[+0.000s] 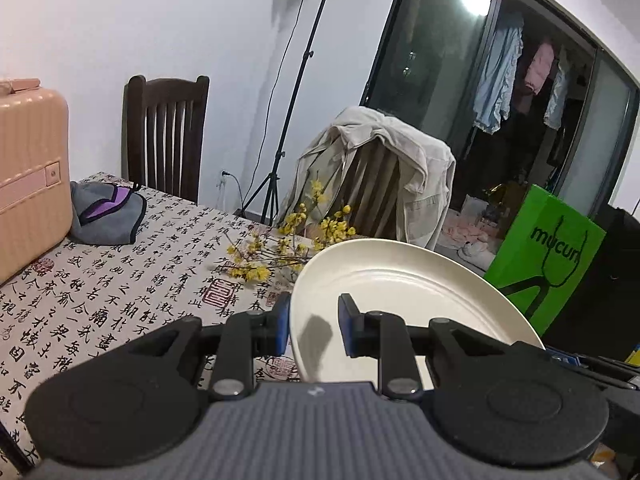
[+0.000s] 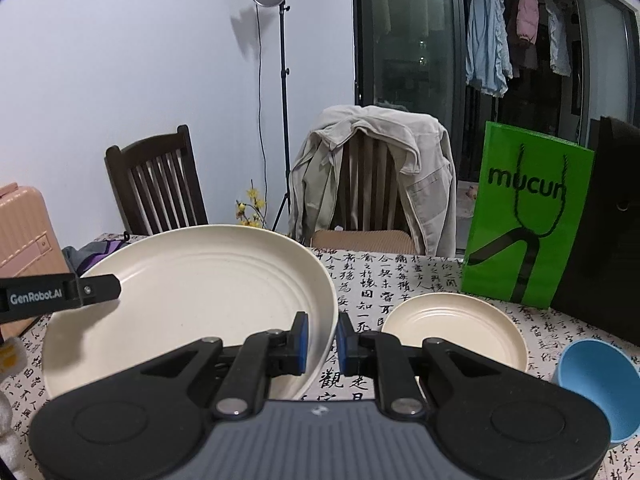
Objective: Organize plates and bowls
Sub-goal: 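Carry the held cream plate back toward the blue bowls with both tools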
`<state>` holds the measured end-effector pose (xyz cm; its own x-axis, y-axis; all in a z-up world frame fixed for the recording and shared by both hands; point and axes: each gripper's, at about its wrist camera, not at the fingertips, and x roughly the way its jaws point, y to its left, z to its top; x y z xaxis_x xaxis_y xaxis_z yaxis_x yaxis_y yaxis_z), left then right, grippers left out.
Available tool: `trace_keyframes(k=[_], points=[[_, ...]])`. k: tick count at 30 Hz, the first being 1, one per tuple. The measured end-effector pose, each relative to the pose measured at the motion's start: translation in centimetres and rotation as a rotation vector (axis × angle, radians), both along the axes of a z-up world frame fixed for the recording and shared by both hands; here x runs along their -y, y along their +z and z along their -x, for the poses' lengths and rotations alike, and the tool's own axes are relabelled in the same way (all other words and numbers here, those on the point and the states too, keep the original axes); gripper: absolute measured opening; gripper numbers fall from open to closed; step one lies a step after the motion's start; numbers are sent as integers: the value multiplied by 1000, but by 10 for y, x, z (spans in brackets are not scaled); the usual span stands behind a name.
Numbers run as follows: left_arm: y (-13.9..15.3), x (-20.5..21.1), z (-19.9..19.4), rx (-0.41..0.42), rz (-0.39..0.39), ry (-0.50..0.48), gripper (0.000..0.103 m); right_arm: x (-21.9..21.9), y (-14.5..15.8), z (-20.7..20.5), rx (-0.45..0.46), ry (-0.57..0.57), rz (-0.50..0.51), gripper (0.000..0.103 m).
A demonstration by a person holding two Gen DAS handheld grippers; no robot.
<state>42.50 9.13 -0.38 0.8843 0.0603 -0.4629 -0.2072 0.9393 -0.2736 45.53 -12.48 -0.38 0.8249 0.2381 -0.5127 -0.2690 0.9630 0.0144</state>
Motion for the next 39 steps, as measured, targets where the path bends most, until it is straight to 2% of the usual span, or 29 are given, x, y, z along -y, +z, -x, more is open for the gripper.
trace_keyframes(k=[12,20,39], points=[[11,-4,23,0,7,17,24,-2,8,23,24,30,-3,14],[20,-2,50,20,-28,29,24,-2,9,46,42,43,-27,14],[21,4,107,50,-44,31,24,3,8,100,72,33,-67,14]])
